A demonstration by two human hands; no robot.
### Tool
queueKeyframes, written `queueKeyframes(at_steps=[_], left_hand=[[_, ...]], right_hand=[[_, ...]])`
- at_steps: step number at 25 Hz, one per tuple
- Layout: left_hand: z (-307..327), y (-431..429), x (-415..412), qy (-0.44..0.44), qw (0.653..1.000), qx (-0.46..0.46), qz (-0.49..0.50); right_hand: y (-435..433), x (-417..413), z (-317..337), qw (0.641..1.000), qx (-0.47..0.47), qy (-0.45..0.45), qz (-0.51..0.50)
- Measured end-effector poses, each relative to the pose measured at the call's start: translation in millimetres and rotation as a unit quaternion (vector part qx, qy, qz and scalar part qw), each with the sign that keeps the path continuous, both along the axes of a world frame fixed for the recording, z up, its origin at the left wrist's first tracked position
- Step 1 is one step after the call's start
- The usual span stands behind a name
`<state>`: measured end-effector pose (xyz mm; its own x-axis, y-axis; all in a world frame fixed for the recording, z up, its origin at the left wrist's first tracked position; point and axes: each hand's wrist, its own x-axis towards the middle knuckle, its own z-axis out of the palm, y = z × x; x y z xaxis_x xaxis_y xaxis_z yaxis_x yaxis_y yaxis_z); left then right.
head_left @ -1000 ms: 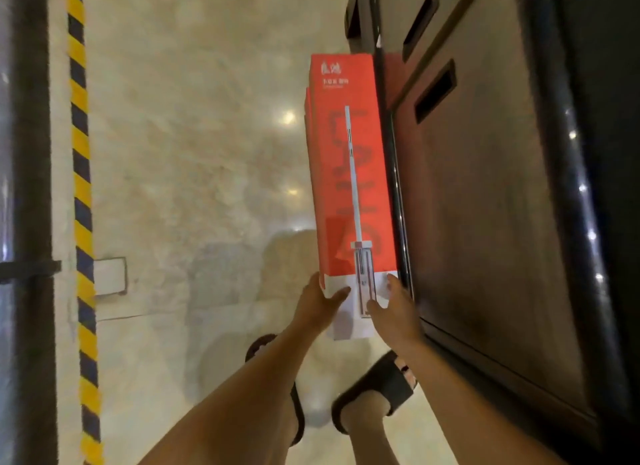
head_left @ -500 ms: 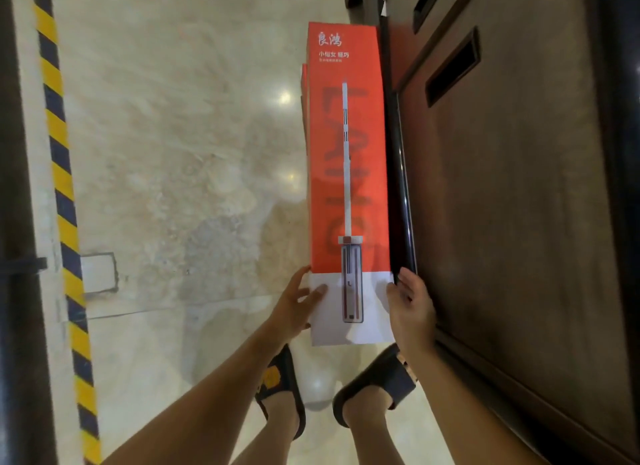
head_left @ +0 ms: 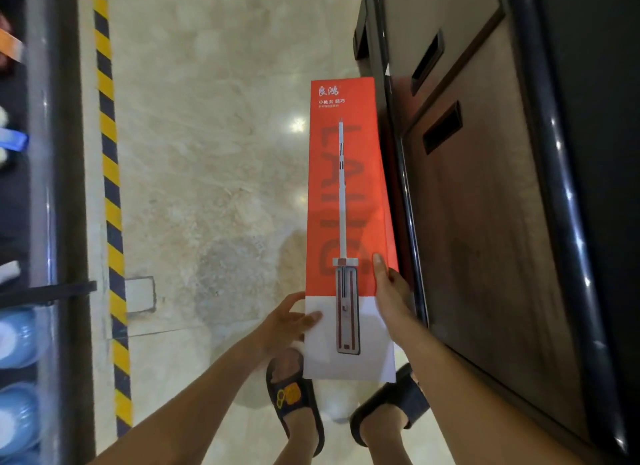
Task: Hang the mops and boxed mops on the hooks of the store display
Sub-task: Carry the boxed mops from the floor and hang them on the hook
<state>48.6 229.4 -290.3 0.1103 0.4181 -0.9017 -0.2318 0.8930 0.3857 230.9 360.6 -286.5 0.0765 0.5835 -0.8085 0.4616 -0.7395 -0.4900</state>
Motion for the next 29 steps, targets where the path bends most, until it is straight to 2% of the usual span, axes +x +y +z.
queueKeyframes(at_steps=[3, 6, 10, 14, 17, 21, 25, 29], left_hand=[[10, 8, -12, 0.004, 1.000, -0.001, 0.017], [30, 40, -27, 0.026, 0.995, 0.050, 0.086], [61, 91, -57, 0.036, 0.965, 0.091, 0.243], [94, 91, -66, 0.118, 0.940, 0.097, 0.305], [118, 79, -71, 0.111, 0.935, 0.124, 0.313], [174, 65, -70, 0.119, 0.932, 0.158, 0.302], [247, 44, -59, 0.108, 0.935, 0.185, 0.284], [324, 19, -38, 0.110, 0.935, 0.211, 0.264]], right_hand=[[-16, 8, 5, 0.999, 0.014, 0.031, 0.024], [-36, 12, 20, 0.995, 0.029, 0.071, 0.058], [-55, 16, 51, 0.990, 0.024, 0.093, 0.106], [-58, 12, 90, 0.983, -0.033, 0.112, 0.139], [-39, -5, 126, 0.980, -0.023, 0.125, 0.151], [29, -55, 203, 0.978, 0.077, 0.149, 0.121], [87, -107, 304, 0.958, 0.189, 0.171, 0.128], [90, -120, 393, 0.944, 0.239, 0.200, 0.110]])
